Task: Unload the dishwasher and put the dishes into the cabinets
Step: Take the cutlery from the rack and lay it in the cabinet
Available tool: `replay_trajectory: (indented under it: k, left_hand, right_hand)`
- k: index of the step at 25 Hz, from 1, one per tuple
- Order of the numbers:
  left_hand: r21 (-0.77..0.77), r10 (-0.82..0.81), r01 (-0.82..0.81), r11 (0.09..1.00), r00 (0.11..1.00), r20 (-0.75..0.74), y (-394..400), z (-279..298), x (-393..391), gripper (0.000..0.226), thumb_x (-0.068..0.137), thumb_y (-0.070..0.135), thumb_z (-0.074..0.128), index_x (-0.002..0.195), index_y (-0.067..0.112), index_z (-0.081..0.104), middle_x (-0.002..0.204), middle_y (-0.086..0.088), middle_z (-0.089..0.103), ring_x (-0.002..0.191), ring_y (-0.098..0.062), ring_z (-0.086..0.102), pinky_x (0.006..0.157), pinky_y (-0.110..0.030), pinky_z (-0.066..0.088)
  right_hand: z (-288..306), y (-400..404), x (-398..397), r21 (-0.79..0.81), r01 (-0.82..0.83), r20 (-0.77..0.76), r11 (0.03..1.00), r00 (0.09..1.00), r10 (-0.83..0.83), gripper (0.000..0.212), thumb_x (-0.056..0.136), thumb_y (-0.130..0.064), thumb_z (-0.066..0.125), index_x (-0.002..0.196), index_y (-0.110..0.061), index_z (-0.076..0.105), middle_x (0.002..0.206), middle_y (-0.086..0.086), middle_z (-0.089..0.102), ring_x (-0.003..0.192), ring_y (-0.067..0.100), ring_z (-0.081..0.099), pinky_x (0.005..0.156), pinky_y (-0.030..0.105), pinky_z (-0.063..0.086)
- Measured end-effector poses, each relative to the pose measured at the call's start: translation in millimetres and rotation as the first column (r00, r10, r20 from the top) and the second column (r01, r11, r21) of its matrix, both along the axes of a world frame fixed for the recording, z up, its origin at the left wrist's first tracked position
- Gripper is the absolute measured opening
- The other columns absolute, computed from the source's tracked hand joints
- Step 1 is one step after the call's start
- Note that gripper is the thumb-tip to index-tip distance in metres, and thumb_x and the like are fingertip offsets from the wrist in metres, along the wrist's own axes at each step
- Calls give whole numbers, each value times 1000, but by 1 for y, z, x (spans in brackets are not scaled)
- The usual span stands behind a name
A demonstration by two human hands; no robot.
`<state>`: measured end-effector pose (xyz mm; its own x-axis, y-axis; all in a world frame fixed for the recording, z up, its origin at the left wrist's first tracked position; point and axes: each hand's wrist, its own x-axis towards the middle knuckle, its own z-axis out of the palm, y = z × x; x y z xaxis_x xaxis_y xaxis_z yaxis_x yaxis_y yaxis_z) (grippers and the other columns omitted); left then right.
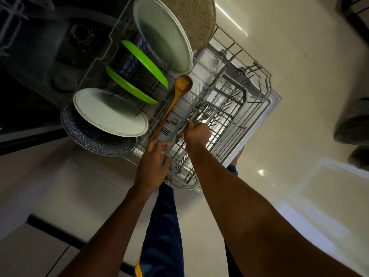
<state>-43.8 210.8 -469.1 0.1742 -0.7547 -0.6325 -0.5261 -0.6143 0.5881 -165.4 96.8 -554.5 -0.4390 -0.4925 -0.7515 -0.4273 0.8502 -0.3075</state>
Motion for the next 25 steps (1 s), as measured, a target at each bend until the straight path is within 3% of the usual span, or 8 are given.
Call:
replay_trajectory:
  k: [6, 10, 12, 16, 19, 21, 23, 25]
  left_hand:
    - [-53, 108, -107, 993, 994, 18, -22, 0, -21, 21, 102, 18, 57, 122, 23, 63, 136, 5, 54, 107, -3, 60, 66, -6, 49]
    - [-75, 204, -205, 976, 979, -14, -43, 1, -42, 25, 108, 28, 49, 125, 19, 65, 131, 0, 60, 107, -8, 62, 79, -18, 55]
    - [9, 221, -221, 975, 968, -121, -61, 4, -52, 35, 109, 38, 47, 133, 18, 62, 129, 1, 64, 105, -7, 65, 74, -12, 52]
    - [161, 189, -144, 976, 931, -313, -92, 10, -60, 43, 104, 55, 50, 131, 25, 64, 115, 7, 74, 102, -5, 72, 82, -22, 60]
    - [190, 304, -254, 948, 896, -323, -96, 7, -60, 32, 108, 43, 49, 114, 21, 71, 106, 4, 77, 99, -9, 75, 95, -36, 60]
    - [151, 346, -319, 936, 914, -214, -95, 5, -56, 33, 111, 35, 43, 110, 15, 70, 101, 2, 76, 91, -11, 74, 88, -33, 60]
    - [116, 449, -436, 892, 881, -147, -88, 0, -47, 36, 112, 33, 39, 103, 15, 68, 93, 2, 75, 83, -14, 73, 79, -33, 60]
    - [157, 625, -606, 780, 747, -227, -79, -4, -39, 33, 113, 31, 37, 94, 20, 62, 81, 3, 70, 72, -13, 71, 72, -31, 58]
  right_hand:
    - [13, 15, -4, -105, 46, -49, 993, 997, -52, 24, 105, -38, 59, 103, -18, 72, 84, -4, 72, 71, 12, 71, 65, 40, 64]
    - [36, 25, -18, -258, 27, 52, 966, 999, -14, 20, 107, -33, 57, 103, -18, 70, 80, -6, 72, 62, 5, 71, 61, 29, 63]
    - [56, 30, -26, -337, -50, 130, 940, 986, 100, 20, 108, -27, 56, 104, -11, 68, 80, -7, 70, 61, -3, 67, 58, 15, 54]
    - [84, 33, -41, -443, -352, 78, 825, 901, 427, 19, 104, -12, 60, 119, -12, 71, 95, 0, 77, 75, 5, 70, 71, 22, 59]
    - [97, 17, -50, -434, -519, 157, 737, 762, 629, 28, 96, -8, 70, 123, -12, 73, 106, 2, 80, 86, 9, 74, 83, 23, 60]
    - [101, 4, -57, -436, -596, 169, 674, 681, 712, 26, 94, -20, 74, 120, -17, 76, 109, -4, 80, 84, 3, 74, 85, 22, 59]
    - [96, -5, -54, -410, -447, 159, 795, 823, 545, 18, 99, -29, 70, 109, -18, 79, 98, -6, 80, 71, 0, 72, 74, 21, 59]
    - [75, -23, -44, -311, -99, 203, 945, 964, 168, 14, 104, -23, 64, 103, -13, 75, 83, -1, 77, 58, 7, 72, 63, 27, 63]
